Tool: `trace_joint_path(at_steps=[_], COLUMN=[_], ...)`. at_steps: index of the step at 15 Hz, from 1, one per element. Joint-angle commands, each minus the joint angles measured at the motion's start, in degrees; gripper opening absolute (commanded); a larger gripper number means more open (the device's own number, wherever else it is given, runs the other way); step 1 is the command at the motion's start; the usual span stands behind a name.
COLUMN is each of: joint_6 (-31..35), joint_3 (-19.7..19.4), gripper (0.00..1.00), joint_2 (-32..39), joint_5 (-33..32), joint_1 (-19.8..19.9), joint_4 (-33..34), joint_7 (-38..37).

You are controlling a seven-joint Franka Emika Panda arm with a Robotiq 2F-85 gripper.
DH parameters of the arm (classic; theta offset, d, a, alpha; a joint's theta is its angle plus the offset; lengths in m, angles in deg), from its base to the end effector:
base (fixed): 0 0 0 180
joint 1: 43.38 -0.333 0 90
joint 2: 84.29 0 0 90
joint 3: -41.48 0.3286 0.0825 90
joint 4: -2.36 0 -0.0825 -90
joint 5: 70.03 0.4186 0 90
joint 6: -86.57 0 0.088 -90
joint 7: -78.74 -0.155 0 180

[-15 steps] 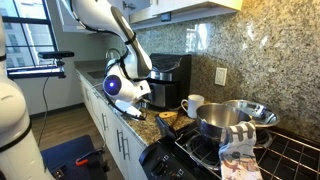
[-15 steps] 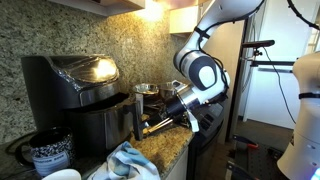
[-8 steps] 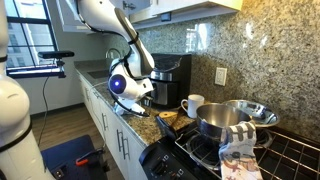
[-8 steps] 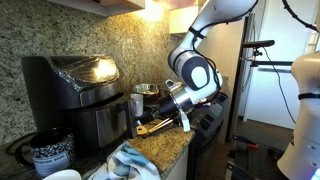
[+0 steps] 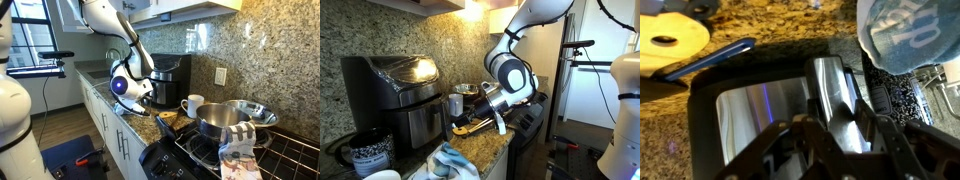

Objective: Open and then close the drawer of the air fryer

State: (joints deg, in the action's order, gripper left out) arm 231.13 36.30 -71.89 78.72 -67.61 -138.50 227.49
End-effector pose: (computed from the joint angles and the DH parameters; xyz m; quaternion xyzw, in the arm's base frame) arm 0.4769 0.1720 0.1484 -0.8488 -0.1851 -0.4426 0.2220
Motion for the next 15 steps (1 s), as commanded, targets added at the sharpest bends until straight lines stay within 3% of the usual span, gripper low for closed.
trace_joint_path(at_steps=[1,13,15], joint_6=[-1.3,-4.4,-5.4], joint_3=[-1.1,-5.8,-8.6], gripper=[0.17,0.17,0.17], joint_2=[2.3,7.4,8.0], joint_5=[0.9,0.9,0.9], joint_1=[-1.2,-5.9,-8.9], joint_4=[3.0,7.9,8.4], joint_7=[0.9,0.9,0.1])
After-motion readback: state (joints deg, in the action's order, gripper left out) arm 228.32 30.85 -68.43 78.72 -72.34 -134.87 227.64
